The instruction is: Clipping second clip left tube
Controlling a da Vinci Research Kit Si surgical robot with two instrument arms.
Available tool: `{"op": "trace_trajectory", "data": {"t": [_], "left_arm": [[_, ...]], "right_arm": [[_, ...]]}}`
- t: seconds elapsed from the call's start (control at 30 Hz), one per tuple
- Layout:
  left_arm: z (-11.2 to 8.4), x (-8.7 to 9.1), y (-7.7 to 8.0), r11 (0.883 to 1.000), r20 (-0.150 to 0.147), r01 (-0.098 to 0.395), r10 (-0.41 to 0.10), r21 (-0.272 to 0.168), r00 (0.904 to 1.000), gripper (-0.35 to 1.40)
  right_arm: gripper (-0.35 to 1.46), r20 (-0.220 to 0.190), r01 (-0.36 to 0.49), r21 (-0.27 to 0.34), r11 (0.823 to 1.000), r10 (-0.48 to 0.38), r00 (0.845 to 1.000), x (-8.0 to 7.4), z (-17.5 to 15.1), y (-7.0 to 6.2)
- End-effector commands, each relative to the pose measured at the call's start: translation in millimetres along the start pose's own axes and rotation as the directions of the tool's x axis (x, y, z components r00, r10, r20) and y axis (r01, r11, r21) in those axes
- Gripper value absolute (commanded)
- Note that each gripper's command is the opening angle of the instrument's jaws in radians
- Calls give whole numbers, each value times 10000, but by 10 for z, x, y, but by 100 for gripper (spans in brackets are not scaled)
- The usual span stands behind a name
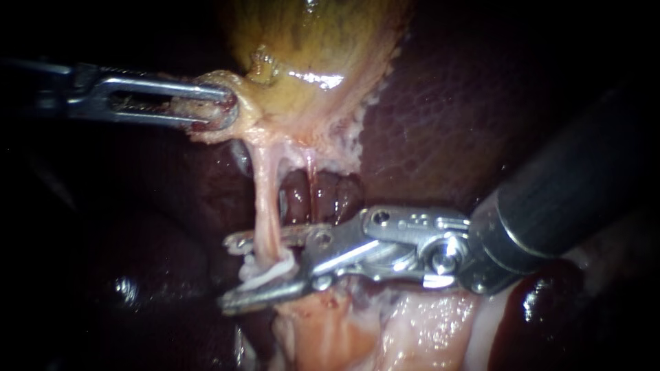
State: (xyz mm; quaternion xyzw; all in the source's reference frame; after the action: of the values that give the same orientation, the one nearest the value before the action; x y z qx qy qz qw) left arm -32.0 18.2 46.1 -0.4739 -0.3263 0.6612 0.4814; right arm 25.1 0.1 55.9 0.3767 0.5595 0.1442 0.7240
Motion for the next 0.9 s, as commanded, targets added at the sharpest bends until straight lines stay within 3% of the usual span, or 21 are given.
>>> {"op": "trace_trajectory", "data": {"t": [0.03,0.13,0.4,0.9], "left_arm": [[0,0,0,10000,1,19,-19,-4,10000,-35],[0,0,0,10000,2,18,-18,-5,10000,-35],[0,0,0,10000,1,18,-18,-4,10000,-35],[0,0,-1,10000,5,16,-16,-9,10000,-35]], "right_arm": [[20,29,-56,38,10000,56,10000,0,-2,0],[-2,36,-50,79,10000,49,10000,-1,-4,1],[-35,41,-104,110,9999,104,9999,-3,-9,5],[-35,127,-364,200,9991,361,9993,2,-18,6]]}}
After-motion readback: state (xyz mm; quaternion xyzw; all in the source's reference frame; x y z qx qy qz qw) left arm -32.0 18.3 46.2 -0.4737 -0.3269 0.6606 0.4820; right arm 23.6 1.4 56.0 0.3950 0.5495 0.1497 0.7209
